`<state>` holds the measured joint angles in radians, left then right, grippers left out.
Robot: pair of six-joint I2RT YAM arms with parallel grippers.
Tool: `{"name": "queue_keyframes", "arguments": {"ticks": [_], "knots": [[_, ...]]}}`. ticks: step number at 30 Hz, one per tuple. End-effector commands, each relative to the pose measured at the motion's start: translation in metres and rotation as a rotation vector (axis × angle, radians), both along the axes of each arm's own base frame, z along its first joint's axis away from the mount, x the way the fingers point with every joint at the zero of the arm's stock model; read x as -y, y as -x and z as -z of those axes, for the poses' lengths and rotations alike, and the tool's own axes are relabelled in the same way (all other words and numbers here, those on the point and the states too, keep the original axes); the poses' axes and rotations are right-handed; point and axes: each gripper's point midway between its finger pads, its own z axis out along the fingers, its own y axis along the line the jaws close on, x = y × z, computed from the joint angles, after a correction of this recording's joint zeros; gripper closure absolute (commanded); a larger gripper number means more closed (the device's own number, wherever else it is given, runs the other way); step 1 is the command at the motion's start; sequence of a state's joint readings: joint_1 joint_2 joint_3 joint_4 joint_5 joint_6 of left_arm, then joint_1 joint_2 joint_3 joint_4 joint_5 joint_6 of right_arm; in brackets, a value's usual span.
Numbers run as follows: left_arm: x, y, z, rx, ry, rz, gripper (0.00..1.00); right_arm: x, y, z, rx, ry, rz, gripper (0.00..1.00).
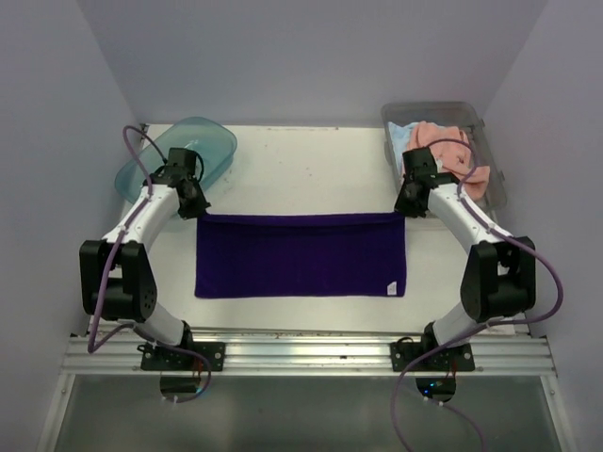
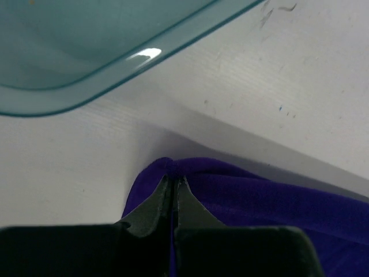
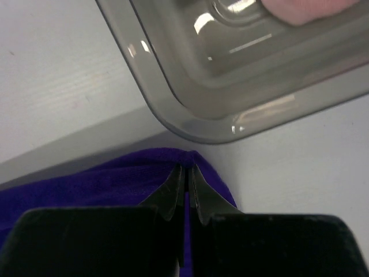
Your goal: Roll the towels
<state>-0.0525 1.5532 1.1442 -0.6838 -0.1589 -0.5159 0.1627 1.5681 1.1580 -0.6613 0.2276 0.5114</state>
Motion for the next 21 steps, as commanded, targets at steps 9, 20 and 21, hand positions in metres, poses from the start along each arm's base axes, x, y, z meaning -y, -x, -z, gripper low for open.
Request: {"name": "queue_keyframes", "arguments": {"ticks": [9,20,21], "knots": [[-0.003,-0.038,-0.031,0.101,-0.004,0.027,1.00,-0.003,-0.032,-0.036,0.116,-0.010,-0.012,1.00],[0.003,0.046,-0.025,0.058,0.050,0.013,1.00,0.002,0.060,0.002,0.008,-0.050,-0.009,1.00],[0.005,0.050,-0.022,0.057,0.064,0.014,1.00,0.002,0.064,0.004,0.000,-0.050,-0.010,1.00]]}}
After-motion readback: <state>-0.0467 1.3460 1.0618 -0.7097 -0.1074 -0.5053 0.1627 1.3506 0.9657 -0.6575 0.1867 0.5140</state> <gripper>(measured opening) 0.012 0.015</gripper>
